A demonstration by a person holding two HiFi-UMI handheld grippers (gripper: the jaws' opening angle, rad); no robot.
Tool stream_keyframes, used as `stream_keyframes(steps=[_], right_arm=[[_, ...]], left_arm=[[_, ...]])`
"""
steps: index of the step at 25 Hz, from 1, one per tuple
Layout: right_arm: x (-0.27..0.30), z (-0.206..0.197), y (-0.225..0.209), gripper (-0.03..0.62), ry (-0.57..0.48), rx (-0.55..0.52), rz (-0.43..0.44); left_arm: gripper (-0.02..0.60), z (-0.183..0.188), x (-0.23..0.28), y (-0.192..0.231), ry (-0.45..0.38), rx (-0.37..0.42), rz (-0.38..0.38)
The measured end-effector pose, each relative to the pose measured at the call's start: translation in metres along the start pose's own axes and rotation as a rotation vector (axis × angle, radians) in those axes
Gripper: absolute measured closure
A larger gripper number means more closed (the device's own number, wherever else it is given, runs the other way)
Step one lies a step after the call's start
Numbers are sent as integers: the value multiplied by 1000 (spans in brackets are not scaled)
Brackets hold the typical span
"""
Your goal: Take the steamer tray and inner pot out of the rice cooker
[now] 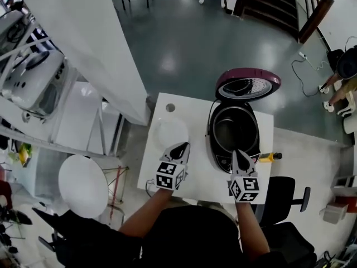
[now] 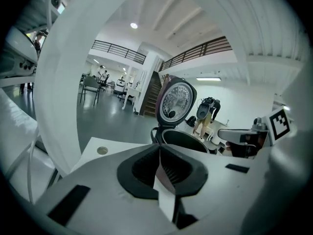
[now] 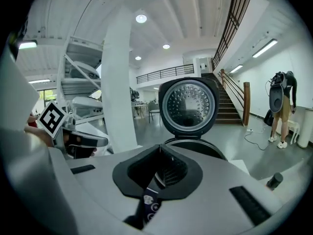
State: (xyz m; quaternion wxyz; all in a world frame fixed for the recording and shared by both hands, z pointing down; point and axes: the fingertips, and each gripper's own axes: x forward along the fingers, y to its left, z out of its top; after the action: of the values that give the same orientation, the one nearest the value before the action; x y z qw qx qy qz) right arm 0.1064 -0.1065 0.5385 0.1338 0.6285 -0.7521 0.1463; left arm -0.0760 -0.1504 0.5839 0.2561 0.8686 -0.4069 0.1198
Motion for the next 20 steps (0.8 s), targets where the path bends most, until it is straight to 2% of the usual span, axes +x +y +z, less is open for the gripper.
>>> stream_keyframes(steps=[5,10,14,20], right_arm=[[-29,-2,-55,592,-9,3,24],[-45,-5,-111,592,-38,58,55],[-51,-7,-137,592,-56,78,104],[-43,-14,-164,592,12,69,158]], left_arm=[[571,-14,15,-55,25,-13,45],[571,-18,33,-99,30,16,113],[571,-14,42,-113,15,29,192],[571,-8,48,-121,16,17,261]])
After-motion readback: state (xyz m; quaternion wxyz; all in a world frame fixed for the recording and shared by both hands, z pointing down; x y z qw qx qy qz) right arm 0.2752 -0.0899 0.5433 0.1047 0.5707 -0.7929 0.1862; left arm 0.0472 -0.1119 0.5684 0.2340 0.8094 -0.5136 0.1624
